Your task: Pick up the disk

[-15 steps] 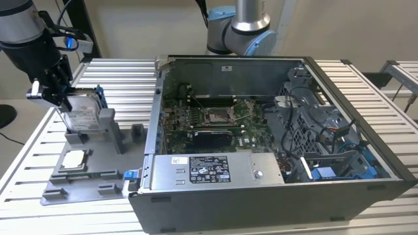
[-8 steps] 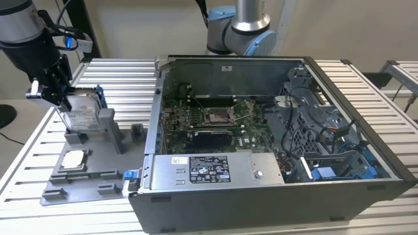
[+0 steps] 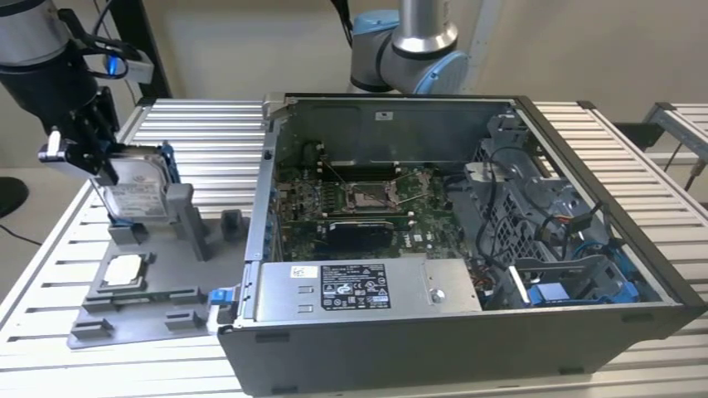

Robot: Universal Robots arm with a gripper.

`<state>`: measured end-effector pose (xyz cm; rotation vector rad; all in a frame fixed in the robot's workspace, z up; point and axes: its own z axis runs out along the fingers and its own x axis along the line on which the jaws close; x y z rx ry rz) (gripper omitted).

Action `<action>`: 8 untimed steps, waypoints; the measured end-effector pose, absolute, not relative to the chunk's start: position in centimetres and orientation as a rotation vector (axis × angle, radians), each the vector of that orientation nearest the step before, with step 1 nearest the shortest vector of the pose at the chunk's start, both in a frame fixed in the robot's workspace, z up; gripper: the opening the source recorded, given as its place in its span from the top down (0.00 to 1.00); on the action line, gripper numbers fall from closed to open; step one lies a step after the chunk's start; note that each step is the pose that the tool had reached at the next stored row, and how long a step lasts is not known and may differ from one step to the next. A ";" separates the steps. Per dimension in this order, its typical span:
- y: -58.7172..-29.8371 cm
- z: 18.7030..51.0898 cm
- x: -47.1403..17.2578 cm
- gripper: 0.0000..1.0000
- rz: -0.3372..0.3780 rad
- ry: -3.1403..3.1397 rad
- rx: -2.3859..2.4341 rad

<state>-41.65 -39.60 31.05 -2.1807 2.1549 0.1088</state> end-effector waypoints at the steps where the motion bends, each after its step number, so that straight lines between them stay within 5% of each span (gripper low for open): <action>1: -39.6 31.1 -41.7 1.00 0.106 2.154 -2.180; 8: -39.6 32.8 -41.8 1.00 0.087 2.145 -2.173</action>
